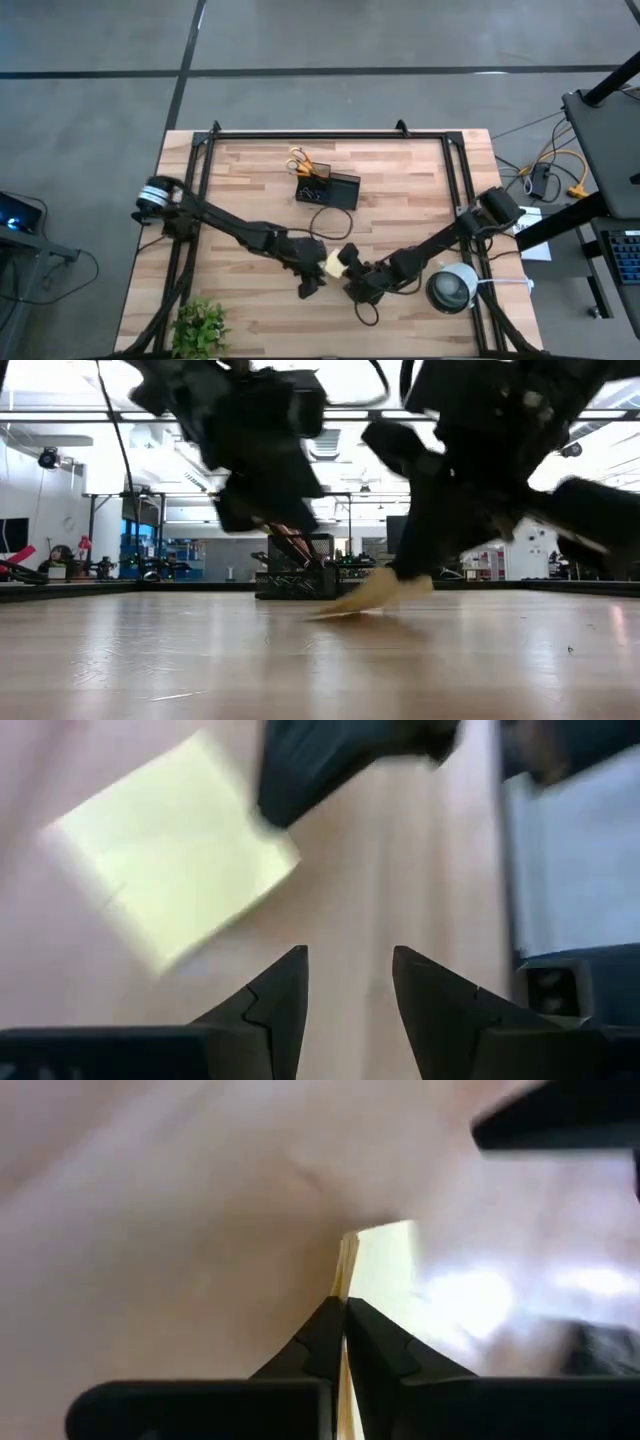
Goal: Pick and place office supplies into organizer
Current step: Put the yellow sticky notes into the black organizer bin
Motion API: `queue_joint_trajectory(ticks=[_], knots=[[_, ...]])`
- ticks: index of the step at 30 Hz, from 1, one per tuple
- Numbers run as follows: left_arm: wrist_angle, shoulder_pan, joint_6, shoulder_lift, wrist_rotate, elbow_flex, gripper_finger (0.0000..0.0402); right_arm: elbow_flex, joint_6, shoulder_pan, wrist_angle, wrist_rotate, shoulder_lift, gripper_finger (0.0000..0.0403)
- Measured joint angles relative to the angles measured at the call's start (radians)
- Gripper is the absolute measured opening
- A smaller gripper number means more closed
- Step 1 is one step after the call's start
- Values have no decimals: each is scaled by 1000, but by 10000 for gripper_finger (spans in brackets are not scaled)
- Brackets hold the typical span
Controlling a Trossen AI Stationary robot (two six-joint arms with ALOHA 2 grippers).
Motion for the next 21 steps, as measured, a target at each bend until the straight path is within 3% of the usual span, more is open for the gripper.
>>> queue_joint_trajectory(ticks=[6,12,15,18,21], knots=[[-314,-26,35,-204,-275,-3,132,16,23,-4,-54,156,-70,8],[-350,-35,6,-360,-424,-24,132,73,47,-38,-159,351,-108,8],[-356,-37,-6,-400,-452,-32,132,121,117,-93,-267,432,-116,8],[-362,-41,-19,-406,-455,-33,132,169,294,-182,-430,438,-116,8],[-355,-46,-23,-394,-457,-32,132,232,513,-300,-578,340,-116,8]])
